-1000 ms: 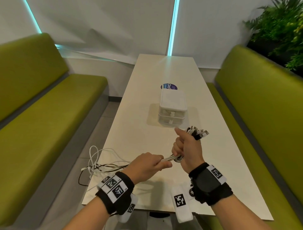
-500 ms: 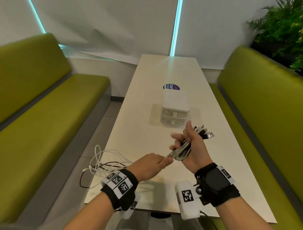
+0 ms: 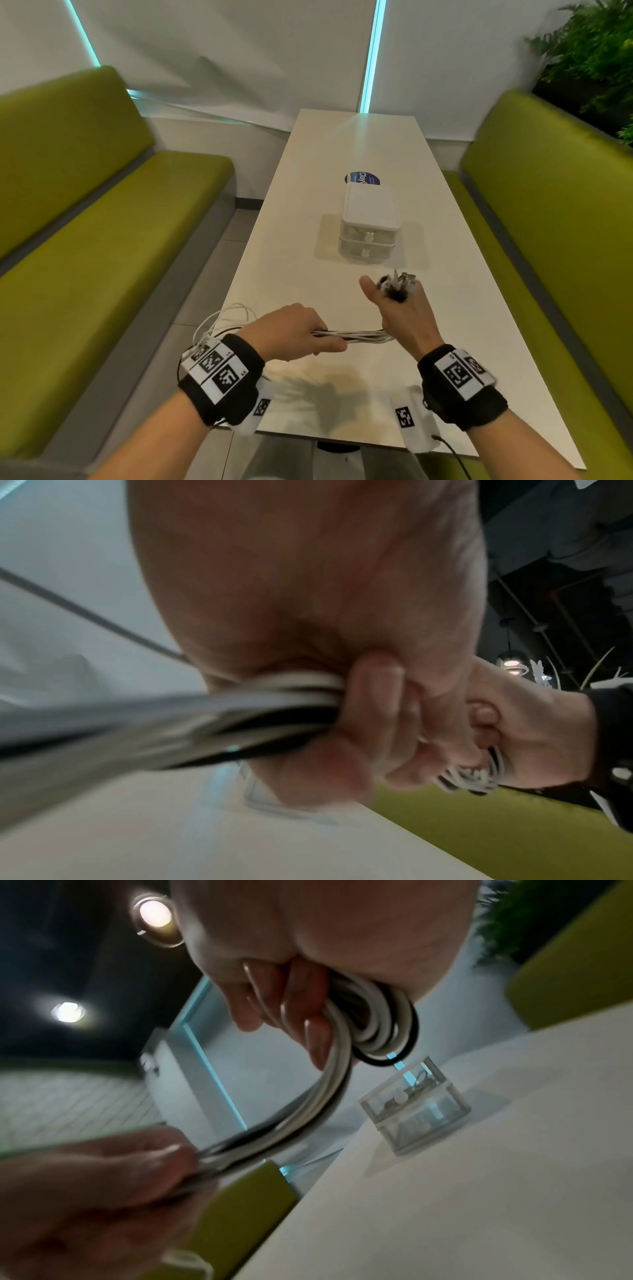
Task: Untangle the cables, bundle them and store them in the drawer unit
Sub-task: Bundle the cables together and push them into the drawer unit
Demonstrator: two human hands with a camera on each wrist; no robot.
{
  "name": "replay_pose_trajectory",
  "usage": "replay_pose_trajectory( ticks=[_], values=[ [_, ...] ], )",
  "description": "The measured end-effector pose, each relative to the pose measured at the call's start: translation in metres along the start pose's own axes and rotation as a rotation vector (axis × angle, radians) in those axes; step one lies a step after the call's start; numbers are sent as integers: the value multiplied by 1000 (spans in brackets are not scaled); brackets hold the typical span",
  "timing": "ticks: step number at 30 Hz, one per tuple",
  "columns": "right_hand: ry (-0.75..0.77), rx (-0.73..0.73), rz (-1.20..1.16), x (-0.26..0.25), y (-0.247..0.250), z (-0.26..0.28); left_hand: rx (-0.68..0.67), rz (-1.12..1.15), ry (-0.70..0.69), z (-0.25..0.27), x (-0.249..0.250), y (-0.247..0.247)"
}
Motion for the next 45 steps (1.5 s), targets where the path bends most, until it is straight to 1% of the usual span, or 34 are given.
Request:
replay_pose_trajectory(
  ticks=[2,4,6,8,10,11,15,18,21,24,26,29,31,34,35,37,39,41,43,45],
  values=[
    [52,0,212,-2,0,-1,-6,-1,-3,4,-4,4],
    [64,-17,353,2,-1,-4,22,-79,-56,3,4,6],
    [104,-30,477,2,-4,-5,90,-117,-141,0,19,9],
    [148,-106,542,1,-15,-4,199,-104,-206,-2,29,22],
    [119,-202,472,4,-24,0,248,-89,-241,-3,34,31],
    [95,-240,417,6,-27,1,245,-102,-250,-4,35,32],
    [87,-419,280,1,-40,12,229,-104,-254,-7,38,31],
    [6,-457,215,2,-40,16,223,-151,-238,-10,37,33],
    [-23,-505,199,6,-43,22,241,-220,-215,-12,33,35],
    [-30,-555,230,15,-46,24,224,-197,-214,-12,33,31],
    [-32,-546,273,23,-48,22,217,-174,-225,-11,34,28],
    [-17,-469,325,29,-48,16,205,-162,-228,-13,34,26],
    [-2,-446,348,30,-50,14,198,-176,-228,-14,34,27],
    [-42,-439,300,31,-51,10,178,-254,-193,-14,36,28],
    [-44,-431,290,30,-51,10,199,-287,-176,-13,37,29],
    [4,-389,300,27,-49,11,285,-333,-149,-10,40,33],
    [64,-323,364,22,-46,11,361,-349,-98,-6,43,34],
    [90,-272,459,20,-43,11,409,-335,-77,-4,46,32],
    [104,-252,516,22,-41,10,413,-322,-81,-5,48,31],
    [85,-267,523,23,-39,12,379,-337,-83,-7,45,30]
  ],
)
Point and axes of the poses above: each hand's wrist, its own z-axis away from the middle knuckle, its own y-axis out of the back of the hand, x = y × z, the point moved 9 cm from there along -z, towards the middle knuckle, and after that the axes turned 9 degrees about -y, right-handed, at the moved point
